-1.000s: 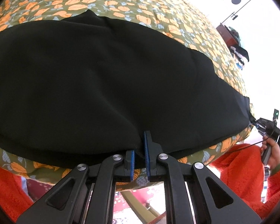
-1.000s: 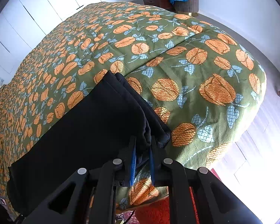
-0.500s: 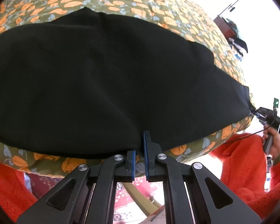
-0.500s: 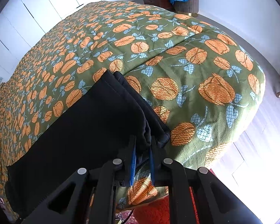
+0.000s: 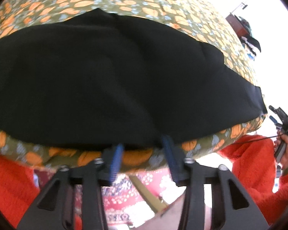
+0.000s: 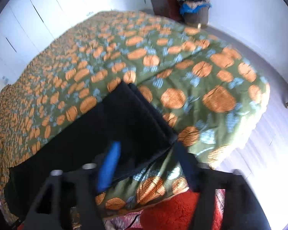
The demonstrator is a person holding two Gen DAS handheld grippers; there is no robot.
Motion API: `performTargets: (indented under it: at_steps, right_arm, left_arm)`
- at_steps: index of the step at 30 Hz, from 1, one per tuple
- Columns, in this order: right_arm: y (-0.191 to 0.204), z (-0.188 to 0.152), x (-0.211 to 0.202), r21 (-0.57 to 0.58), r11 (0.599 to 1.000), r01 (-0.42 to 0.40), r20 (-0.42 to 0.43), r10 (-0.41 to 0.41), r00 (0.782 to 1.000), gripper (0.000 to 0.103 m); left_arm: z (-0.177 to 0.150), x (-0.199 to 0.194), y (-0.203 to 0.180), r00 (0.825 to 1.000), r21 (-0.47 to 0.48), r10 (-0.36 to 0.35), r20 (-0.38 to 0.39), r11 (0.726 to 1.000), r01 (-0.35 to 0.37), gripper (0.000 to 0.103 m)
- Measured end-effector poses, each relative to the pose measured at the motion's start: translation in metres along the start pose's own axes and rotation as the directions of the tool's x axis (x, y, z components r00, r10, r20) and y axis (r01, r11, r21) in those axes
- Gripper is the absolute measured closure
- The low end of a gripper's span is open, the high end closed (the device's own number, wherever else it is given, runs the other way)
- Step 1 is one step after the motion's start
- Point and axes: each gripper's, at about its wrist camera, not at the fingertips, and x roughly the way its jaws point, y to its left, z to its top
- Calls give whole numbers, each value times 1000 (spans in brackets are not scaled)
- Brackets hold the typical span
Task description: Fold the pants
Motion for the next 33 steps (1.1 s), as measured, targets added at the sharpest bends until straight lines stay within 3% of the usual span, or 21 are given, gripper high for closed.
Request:
performTargets:
  at_steps: [3, 6, 9, 12, 15, 16, 18, 19, 22, 24, 28, 31, 33]
  right_arm:
    - [-3, -6, -27, 4, 999, 51, 92, -51, 995, 34]
    - [8, -12, -54, -48, 994, 99, 187, -88, 978, 34]
    - [40, -18, -62, -143, 985, 95, 215, -63, 975, 29]
    - [81, -22, -51, -229, 973, 1, 162, 37, 986, 29]
    - [123, -30, -30, -278, 951, -137, 78, 164, 983, 29]
    - [134, -34, -20, -286, 941, -180, 49, 202, 978, 29]
    - [148, -46, 2, -284, 932, -226, -11, 232, 973, 29]
    - [151, -53, 14, -277, 934, -228, -40, 226, 973, 29]
    - [142, -72, 47, -231, 952, -202, -125, 177, 976, 29]
    - [136, -78, 55, -224, 953, -205, -135, 178, 975, 29]
    - [133, -76, 53, -208, 954, -214, -132, 189, 973, 29]
    - [135, -75, 45, -213, 954, -209, -118, 187, 975, 29]
    - [137, -66, 35, -215, 950, -226, -101, 209, 973, 29]
  left_arm:
    - [-14, -25, 12, 1000, -27, 21, 0, 999, -21, 51]
    - [-16, -57, 23, 994, -30, 61, 94, 998, -58, 48]
    - [6, -74, 42, 969, -62, 117, 220, 992, -106, 35]
    - [34, -62, 58, 940, -87, 186, 286, 982, -168, 35]
    - [51, -32, 76, 920, -103, 283, 270, 959, -264, 37]
    - [53, -22, 81, 915, -104, 319, 247, 947, -303, 44]
    - [46, 3, 101, 882, -116, 448, 144, 893, -435, 58]
    - [40, 7, 114, 872, -132, 477, 114, 877, -462, 58]
    - [26, 1, 132, 877, -176, 465, 120, 880, -442, 67]
    - [21, -7, 135, 886, -195, 444, 135, 889, -415, 66]
    - [20, -15, 117, 892, -183, 412, 188, 907, -380, 54]
    - [32, -19, 83, 897, -96, 359, 259, 933, -346, 39]
    - [44, -15, 63, 901, -27, 324, 287, 943, -331, 35]
